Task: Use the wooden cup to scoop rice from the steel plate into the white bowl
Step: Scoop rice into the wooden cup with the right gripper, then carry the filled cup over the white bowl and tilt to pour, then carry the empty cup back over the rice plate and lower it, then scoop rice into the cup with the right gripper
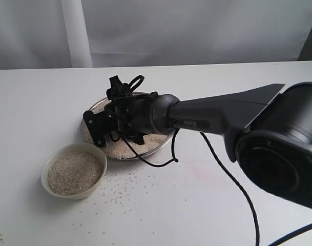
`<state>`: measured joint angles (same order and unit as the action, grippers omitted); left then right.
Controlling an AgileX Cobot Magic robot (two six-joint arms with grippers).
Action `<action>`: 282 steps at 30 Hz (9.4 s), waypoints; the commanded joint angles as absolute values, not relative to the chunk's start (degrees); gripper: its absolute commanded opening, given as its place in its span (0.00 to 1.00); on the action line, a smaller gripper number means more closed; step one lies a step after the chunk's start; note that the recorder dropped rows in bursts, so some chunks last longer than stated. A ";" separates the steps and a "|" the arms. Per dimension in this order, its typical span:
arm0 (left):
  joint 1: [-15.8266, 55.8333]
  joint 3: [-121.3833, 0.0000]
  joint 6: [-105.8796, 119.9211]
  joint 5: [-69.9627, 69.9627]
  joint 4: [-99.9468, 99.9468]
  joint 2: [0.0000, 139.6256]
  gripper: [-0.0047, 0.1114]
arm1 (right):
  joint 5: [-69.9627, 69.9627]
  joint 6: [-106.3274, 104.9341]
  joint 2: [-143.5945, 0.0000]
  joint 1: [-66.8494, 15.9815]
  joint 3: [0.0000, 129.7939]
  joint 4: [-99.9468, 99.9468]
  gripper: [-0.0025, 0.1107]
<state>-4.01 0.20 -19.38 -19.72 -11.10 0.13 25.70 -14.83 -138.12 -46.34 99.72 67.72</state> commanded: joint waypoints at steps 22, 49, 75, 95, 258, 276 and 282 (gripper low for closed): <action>-4.01 0.00 -19.45 -19.33 -11.26 0.00 0.04 | 22.13 -15.14 -134.73 -43.15 99.46 39.38 0.02; -4.01 0.00 -19.45 -19.33 -11.26 0.00 0.04 | 17.30 -14.66 -125.81 -38.90 92.93 9.83 0.02; -4.01 0.00 -19.45 -19.33 -11.26 0.00 0.04 | 29.69 -40.92 -116.92 -48.22 91.75 9.53 0.02; -4.01 0.00 -19.45 -19.33 -11.26 0.00 0.04 | 27.50 -51.60 -122.15 -58.82 91.75 36.06 0.02; -4.01 0.00 -19.45 -19.33 -11.26 0.00 0.04 | 21.11 -23.19 -138.45 -44.92 103.13 69.98 0.02; -4.01 0.00 -19.45 -19.33 -11.26 0.00 0.04 | 22.02 -23.98 -138.45 -46.85 103.13 62.26 0.02; -4.01 0.00 -19.45 -19.33 -11.26 0.00 0.04 | 23.15 -24.24 -138.45 -46.85 103.13 58.68 0.02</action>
<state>-4.01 0.20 -19.38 -19.72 -11.10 0.13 22.93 -24.12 -138.65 -46.34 103.04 61.30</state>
